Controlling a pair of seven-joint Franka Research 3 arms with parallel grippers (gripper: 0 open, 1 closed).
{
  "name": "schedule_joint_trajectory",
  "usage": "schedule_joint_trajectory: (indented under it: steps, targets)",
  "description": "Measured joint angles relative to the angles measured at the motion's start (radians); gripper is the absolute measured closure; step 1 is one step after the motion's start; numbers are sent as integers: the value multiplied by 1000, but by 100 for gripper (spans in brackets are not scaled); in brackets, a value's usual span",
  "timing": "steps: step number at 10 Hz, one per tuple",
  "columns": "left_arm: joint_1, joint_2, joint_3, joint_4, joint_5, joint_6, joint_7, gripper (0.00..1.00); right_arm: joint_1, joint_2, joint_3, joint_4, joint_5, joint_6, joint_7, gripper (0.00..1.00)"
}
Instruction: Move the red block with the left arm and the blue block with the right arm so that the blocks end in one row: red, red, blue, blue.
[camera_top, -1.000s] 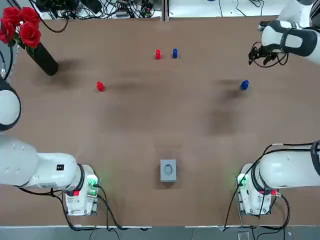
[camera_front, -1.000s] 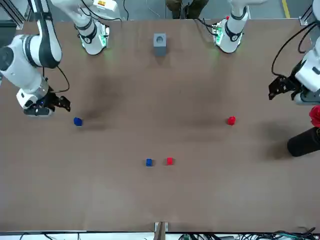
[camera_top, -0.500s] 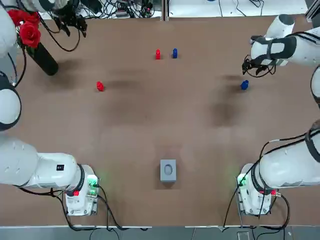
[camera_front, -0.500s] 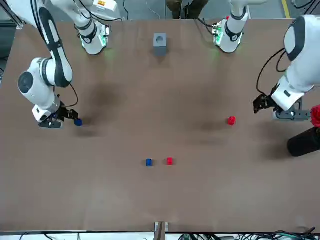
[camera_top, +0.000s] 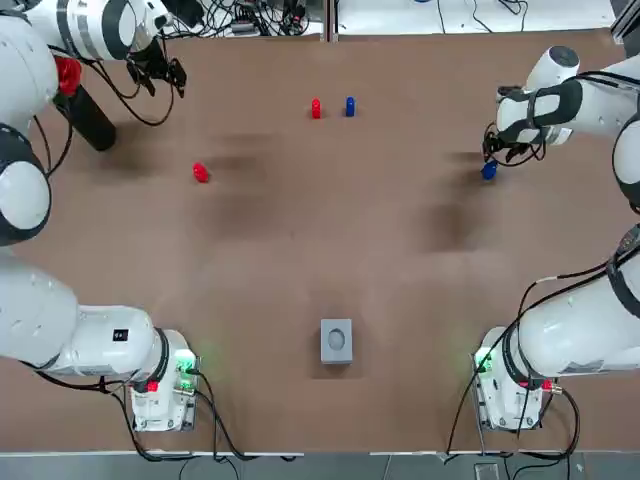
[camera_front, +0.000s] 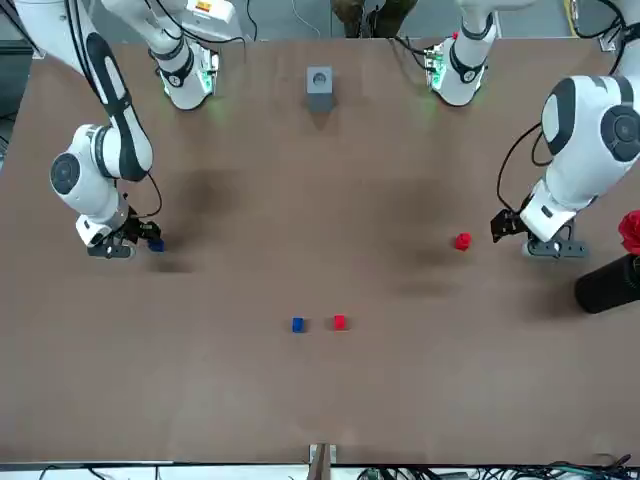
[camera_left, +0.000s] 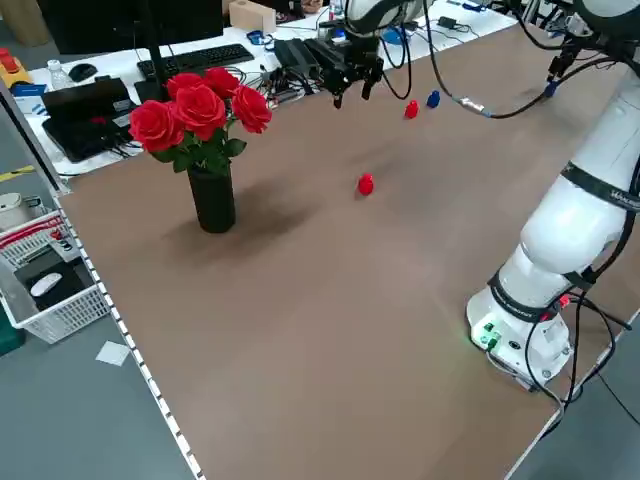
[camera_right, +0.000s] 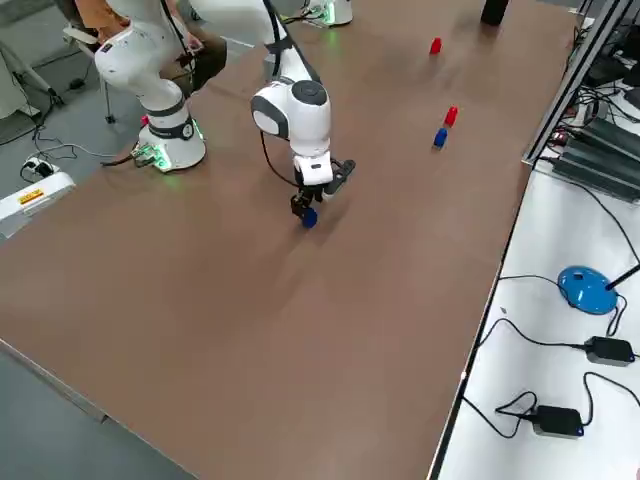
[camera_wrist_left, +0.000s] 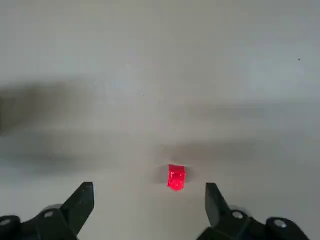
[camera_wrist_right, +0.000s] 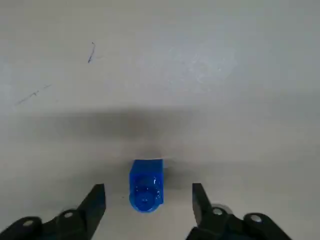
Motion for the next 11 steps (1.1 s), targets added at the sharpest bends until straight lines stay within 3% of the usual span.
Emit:
schedule_joint_trajectory:
  steps: [4, 6, 11]
  targets:
    - [0, 59, 0, -12, 0, 70, 0, 2, -8, 18, 0, -9, 11, 0, 0, 33]
    - [-1, 76, 0, -21, 0, 95, 0, 2, -8, 24, 0, -10, 29, 0, 0, 41]
    - [-26, 105, -1, -83, 0, 174, -38, 2, -8, 24, 2, -10, 64, 8, 0, 45]
